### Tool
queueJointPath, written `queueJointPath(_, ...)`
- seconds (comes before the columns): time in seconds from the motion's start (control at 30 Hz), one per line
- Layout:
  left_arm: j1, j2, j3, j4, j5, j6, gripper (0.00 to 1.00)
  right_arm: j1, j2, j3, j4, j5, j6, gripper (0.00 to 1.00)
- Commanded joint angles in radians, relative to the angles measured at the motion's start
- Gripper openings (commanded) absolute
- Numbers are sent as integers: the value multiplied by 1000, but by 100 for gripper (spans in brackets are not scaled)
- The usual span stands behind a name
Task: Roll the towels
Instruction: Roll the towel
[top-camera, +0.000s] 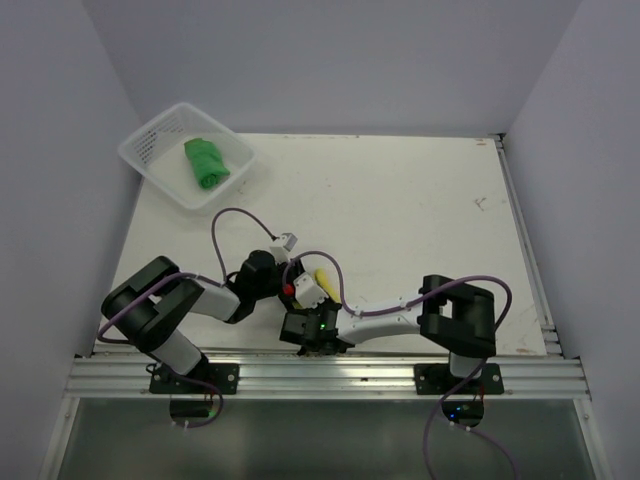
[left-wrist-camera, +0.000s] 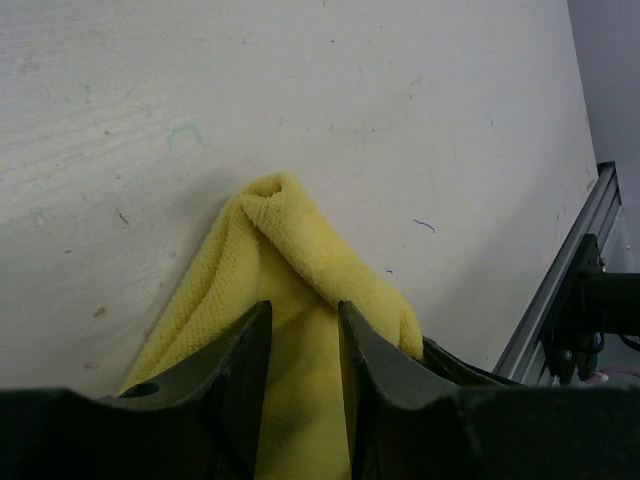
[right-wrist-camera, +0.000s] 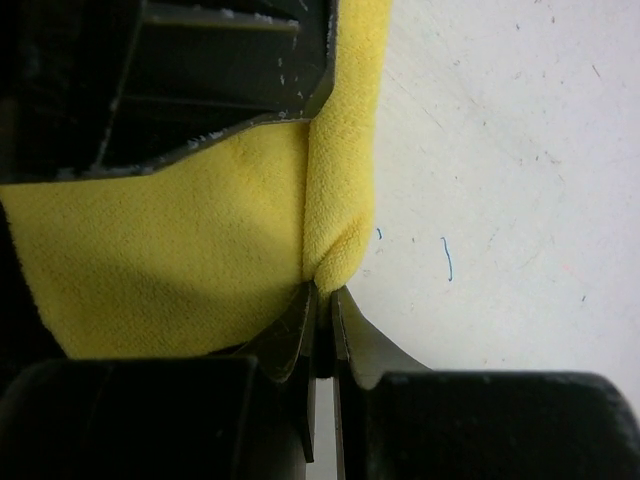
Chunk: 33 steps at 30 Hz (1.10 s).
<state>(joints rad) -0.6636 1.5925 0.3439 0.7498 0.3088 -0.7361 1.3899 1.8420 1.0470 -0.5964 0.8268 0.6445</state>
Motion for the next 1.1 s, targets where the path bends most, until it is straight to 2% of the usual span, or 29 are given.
queueJointPath(0.0, -1, -12, -17, -93, -56, 58, 38, -17, -46, -54, 104, -81, 35, 3)
queueJointPath(0.33, -1, -46, 35, -170, -91, 73, 38, -25, -141, -157, 228, -140, -6, 4)
queueJointPath(0.6, -2, -74, 90, -263, -134, 107, 38, -26, -191, -200, 270, -147, -11, 15)
queueJointPath(0.67, -1, -72, 92, -265, -132, 109, 38, -29, -198, -208, 279, -149, -13, 16)
queueJointPath(0.87, -1, -115, 86, -247, -100, 96, 37, -35, -179, -197, 277, -157, -13, 2)
queueJointPath(1.07, -1, -207, 75, -234, -60, 61, 38, -49, -188, -216, 296, -169, -5, 0)
